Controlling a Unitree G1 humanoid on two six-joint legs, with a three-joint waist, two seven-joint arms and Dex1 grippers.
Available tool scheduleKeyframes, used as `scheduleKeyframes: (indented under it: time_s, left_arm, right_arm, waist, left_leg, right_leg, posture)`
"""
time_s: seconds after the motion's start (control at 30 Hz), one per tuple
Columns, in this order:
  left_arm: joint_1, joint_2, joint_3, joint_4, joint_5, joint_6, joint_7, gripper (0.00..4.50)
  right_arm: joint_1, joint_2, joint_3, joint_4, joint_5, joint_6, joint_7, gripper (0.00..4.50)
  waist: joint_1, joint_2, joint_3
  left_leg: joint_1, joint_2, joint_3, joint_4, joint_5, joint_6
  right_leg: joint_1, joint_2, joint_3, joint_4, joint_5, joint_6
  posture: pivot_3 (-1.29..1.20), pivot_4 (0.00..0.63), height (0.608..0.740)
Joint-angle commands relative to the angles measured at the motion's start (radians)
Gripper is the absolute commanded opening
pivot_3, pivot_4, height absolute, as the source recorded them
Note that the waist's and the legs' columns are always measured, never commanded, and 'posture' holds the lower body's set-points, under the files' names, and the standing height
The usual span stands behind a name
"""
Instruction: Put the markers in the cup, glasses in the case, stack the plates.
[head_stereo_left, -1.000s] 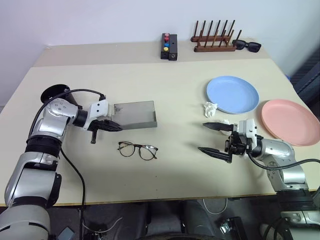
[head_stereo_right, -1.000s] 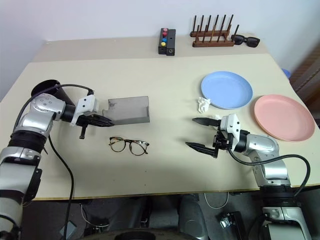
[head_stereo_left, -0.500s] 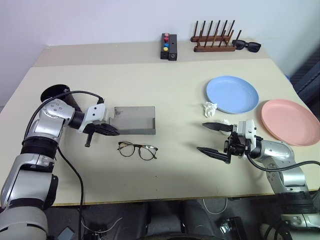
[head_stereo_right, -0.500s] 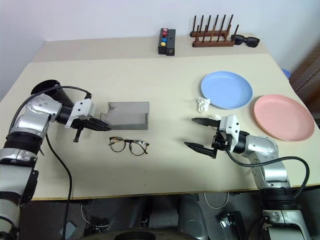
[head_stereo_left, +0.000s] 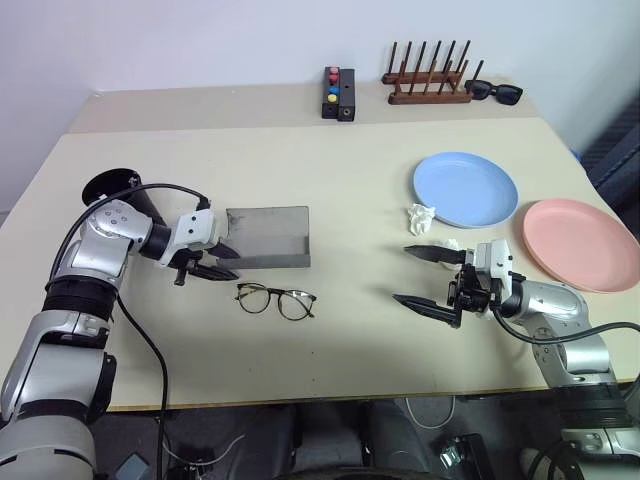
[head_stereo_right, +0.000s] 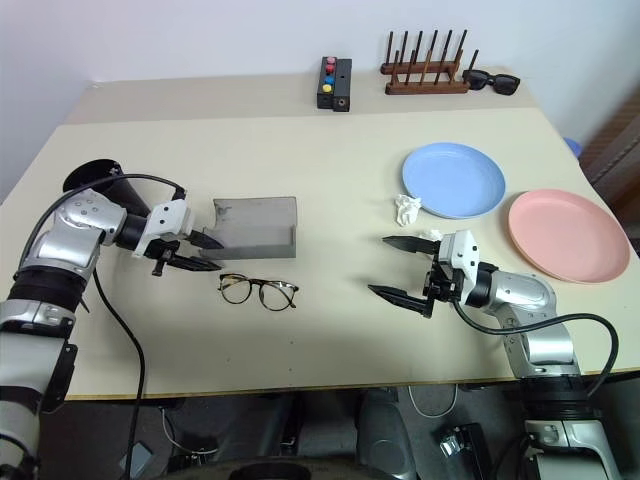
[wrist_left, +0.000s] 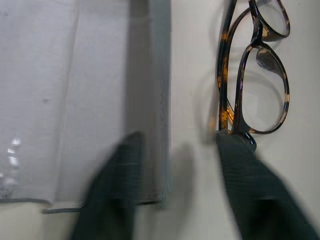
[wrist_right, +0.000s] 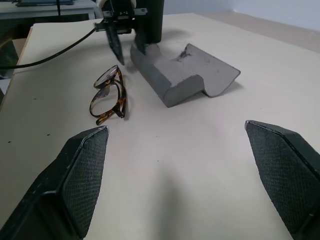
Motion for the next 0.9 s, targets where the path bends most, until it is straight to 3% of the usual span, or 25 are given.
scheduleKeyframes:
  time_s: [0.03, 0.33, 0.57, 0.67, 0.77, 0.9]
  left_arm:
    - [0.007, 0.032, 0.029, -0.073, -0.030, 0.042, -0.001, 3.20]
    - [-0.017, 0.118, 0.118, -0.244, -0.123, 0.227, 0.024, 3.20]
    - [-0.034, 0.088, 0.086, -0.392, -0.184, 0.377, 0.018, 3.20]
    - [-0.008, 0.067, 0.051, -0.453, -0.195, 0.409, 0.003, 2.34]
    - [0.013, 0.061, 0.030, -0.475, -0.191, 0.406, -0.007, 0.95]
    - [0.018, 0.057, 0.005, -0.456, -0.178, 0.383, -0.021, 0.95]
  right_arm:
    - [-0.012, 0.004, -0.003, -0.001, 0.004, -0.019, 0.008, 4.50]
    - [-0.022, 0.012, 0.003, 0.020, 0.001, -0.028, 0.014, 4.50]
    - [-0.032, 0.024, 0.009, 0.040, -0.004, -0.037, 0.013, 4.50]
    - [-0.034, 0.027, 0.013, 0.042, -0.006, -0.041, 0.011, 4.50]
    - [-0.032, 0.026, 0.013, 0.039, -0.007, -0.044, 0.007, 4.50]
    - [-0.027, 0.026, 0.010, 0.034, -0.009, -0.047, 0.002, 4.50]
  waist:
    - [0.000, 0.000, 0.000]
    - [0.001, 0.000, 0.000]
    - [0.000, 0.000, 0.000]
    - [-0.001, 0.000, 0.000]
    - [-0.001, 0.000, 0.000]
    - [0.000, 0.000, 0.000]
  left_leg:
    - [0.000, 0.000, 0.000, 0.000, 0.000, 0.000]
    - [0.000, 0.000, 0.000, 0.000, 0.000, 0.000]
    - [0.000, 0.000, 0.000, 0.001, 0.000, 0.000]
    - [0.000, 0.000, 0.000, 0.000, 0.000, 0.000]
    - [0.000, 0.000, 0.000, 0.000, 0.000, 0.000]
    - [0.000, 0.000, 0.000, 0.000, 0.000, 0.000]
  right_leg:
    - [0.000, 0.000, 0.000, 0.000, 0.000, 0.000]
    - [0.000, 0.000, 0.000, 0.000, 0.000, 0.000]
    - [0.000, 0.000, 0.000, 0.000, 0.000, 0.000]
    - [0.000, 0.000, 0.000, 0.000, 0.000, 0.000]
    - [0.000, 0.000, 0.000, 0.000, 0.000, 0.000]
    - [0.000, 0.000, 0.000, 0.000, 0.000, 0.000]
  posture:
    - [0.00, 0.150, 0.740]
    - [0.00, 0.150, 0.740]
    - [0.00, 0.150, 0.740]
    - [0.00, 0.150, 0.740]
    - [0.00, 0.150, 0.740]
    - [0.00, 0.150, 0.740]
